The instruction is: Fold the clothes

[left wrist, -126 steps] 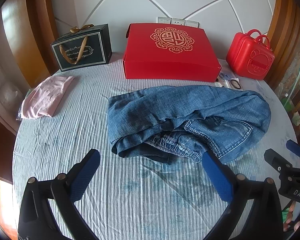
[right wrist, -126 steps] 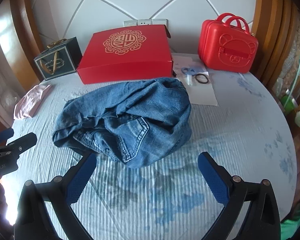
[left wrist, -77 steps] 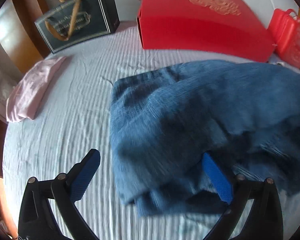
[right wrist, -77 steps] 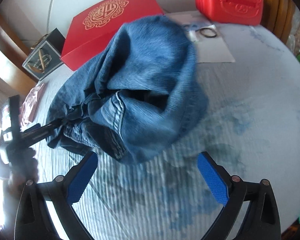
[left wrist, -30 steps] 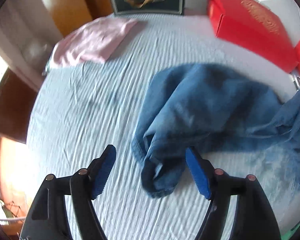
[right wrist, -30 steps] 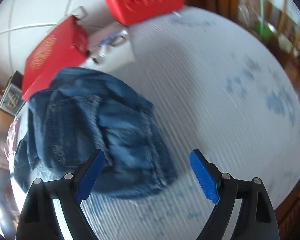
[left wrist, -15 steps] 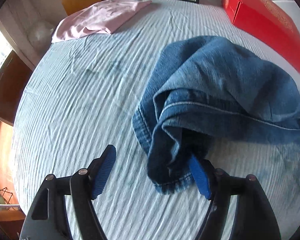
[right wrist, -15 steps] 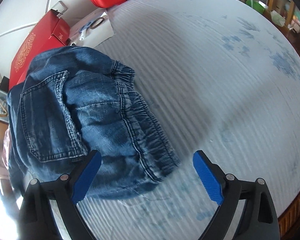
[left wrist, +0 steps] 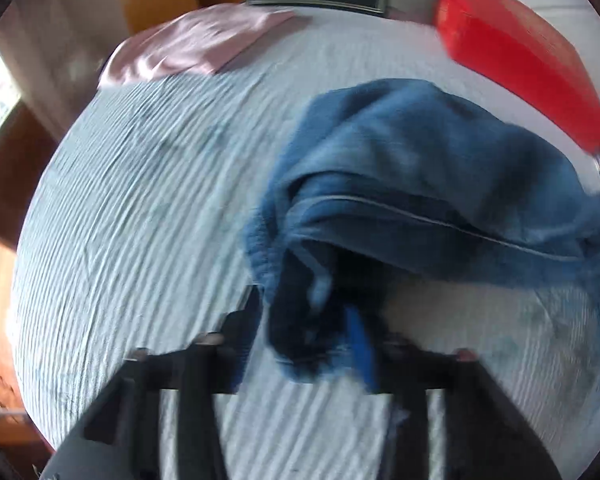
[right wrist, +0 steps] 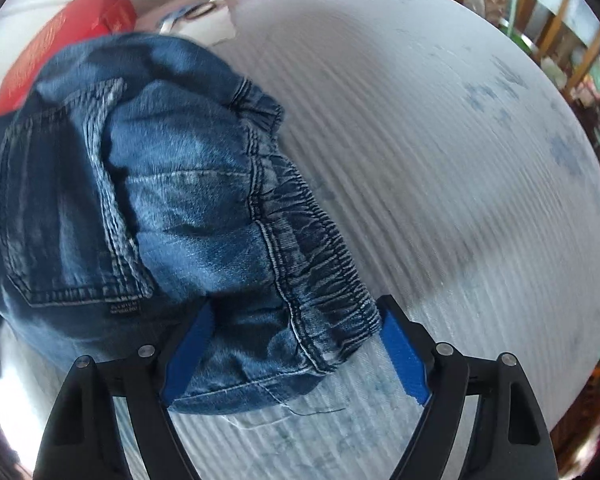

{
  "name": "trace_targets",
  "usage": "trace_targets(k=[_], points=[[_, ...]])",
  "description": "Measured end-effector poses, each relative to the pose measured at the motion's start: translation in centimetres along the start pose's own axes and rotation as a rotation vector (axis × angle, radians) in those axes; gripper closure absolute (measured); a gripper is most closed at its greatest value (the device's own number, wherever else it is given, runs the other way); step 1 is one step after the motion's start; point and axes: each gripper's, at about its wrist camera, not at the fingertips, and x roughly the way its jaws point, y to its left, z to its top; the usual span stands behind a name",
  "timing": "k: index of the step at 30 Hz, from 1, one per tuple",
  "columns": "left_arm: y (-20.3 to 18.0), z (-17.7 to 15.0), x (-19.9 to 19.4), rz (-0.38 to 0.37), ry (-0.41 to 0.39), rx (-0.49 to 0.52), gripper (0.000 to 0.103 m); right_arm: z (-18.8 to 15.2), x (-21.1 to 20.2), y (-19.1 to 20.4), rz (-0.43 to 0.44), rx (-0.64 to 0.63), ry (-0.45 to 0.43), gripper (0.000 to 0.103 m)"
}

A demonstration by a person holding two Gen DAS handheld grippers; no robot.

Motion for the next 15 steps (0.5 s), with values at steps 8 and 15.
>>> trace_targets(k=[8,15], points=[[1.7,1.7,-3.1,0.077,-0.088,0.018,0.095,0.2,-2.6,0.2,0.008,-0.033,-0.040,0.072],[5.3,7.7,-9.6,0.030,-0.198,0.060,0.095,0.7,-19.3,-2.8,0.117,-0.033,-0.487,0.075]])
